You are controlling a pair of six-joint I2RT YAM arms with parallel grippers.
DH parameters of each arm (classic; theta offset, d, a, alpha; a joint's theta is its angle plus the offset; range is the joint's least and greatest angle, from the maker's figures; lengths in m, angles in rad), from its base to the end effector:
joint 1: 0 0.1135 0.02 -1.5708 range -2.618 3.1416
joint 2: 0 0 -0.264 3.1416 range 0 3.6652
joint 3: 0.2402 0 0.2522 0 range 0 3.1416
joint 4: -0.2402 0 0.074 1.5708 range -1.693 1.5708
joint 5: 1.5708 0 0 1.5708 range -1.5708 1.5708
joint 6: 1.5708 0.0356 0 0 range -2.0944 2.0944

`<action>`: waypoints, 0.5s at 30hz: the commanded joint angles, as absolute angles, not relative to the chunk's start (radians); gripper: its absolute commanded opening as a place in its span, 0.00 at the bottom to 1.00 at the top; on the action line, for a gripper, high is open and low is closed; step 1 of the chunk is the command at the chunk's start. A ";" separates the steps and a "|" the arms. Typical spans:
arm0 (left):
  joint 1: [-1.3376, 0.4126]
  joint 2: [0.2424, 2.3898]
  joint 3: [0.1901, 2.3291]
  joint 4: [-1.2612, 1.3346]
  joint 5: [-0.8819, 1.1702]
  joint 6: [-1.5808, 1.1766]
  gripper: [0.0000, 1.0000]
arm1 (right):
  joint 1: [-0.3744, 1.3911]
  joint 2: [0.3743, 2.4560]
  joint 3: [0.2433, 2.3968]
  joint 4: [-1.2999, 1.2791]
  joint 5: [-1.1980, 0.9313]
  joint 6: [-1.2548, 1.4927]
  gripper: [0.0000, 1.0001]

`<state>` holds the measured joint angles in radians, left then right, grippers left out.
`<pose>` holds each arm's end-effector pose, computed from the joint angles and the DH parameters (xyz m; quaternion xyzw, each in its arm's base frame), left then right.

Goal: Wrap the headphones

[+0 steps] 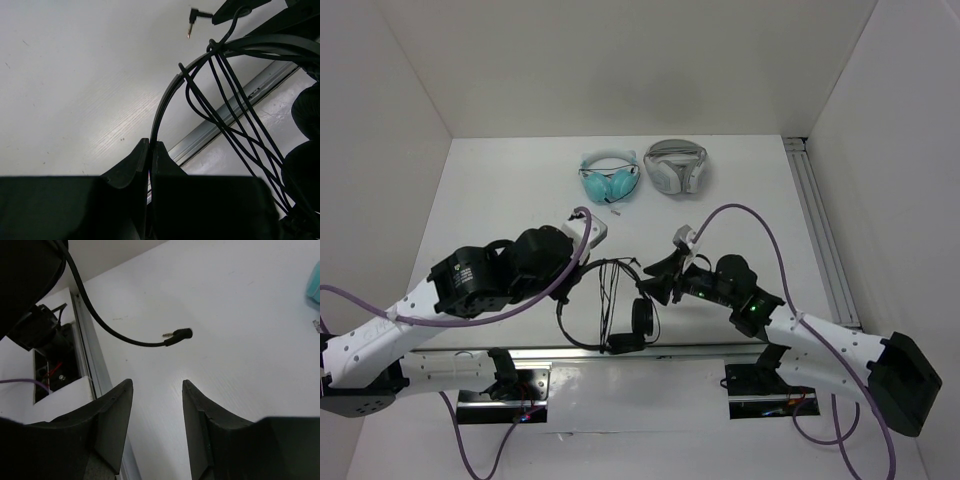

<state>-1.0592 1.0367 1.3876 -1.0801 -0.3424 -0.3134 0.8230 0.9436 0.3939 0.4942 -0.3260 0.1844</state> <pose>0.0962 -0.1469 0.4096 0.2629 0.8630 -0.1348 0.4099 0.1364 0.1638 0.2445 -0.3309 0.6456 0.4305 0.5370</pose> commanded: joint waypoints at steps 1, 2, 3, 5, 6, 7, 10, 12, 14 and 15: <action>-1.063 1.026 1.410 -0.999 -0.328 -0.321 0.00 | 0.778 0.907 0.387 0.582 -0.426 0.228 0.52; -1.063 1.026 1.410 -0.988 -0.328 -0.321 0.00 | 0.778 0.907 0.387 0.572 -0.426 0.229 0.53; -1.063 1.026 1.399 -0.988 -0.340 -0.330 0.00 | 0.767 0.876 0.387 0.545 -0.411 0.229 0.56; -1.063 1.017 1.399 -0.960 -0.375 -0.339 0.00 | 0.767 0.829 0.387 0.499 -0.307 0.204 0.77; -1.063 1.017 1.387 -0.960 -0.388 -0.339 0.00 | 0.767 0.812 0.387 0.476 -0.260 0.204 0.88; -1.063 1.008 1.370 -0.942 -0.400 -0.348 0.00 | 0.767 0.793 0.387 0.431 -0.113 0.215 0.96; -1.063 0.983 1.327 -0.882 -0.443 -0.348 0.00 | 0.767 0.726 0.386 0.348 0.058 0.244 1.00; -1.063 0.974 1.318 -0.836 -0.454 -0.348 0.00 | 0.767 0.707 0.409 0.293 0.077 0.244 1.00; -1.063 0.974 1.305 -0.827 -0.463 -0.357 0.00 | 0.767 0.707 0.432 0.230 0.045 0.219 1.00; -1.063 0.983 1.305 -0.818 -0.485 -0.357 0.00 | 0.767 0.695 0.433 0.216 0.017 0.197 1.00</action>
<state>-1.0592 1.0023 1.2976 -0.9436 -0.4313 -0.3214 0.7715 0.7109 0.3927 0.3202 -0.0227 0.2230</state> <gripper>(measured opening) 0.142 0.999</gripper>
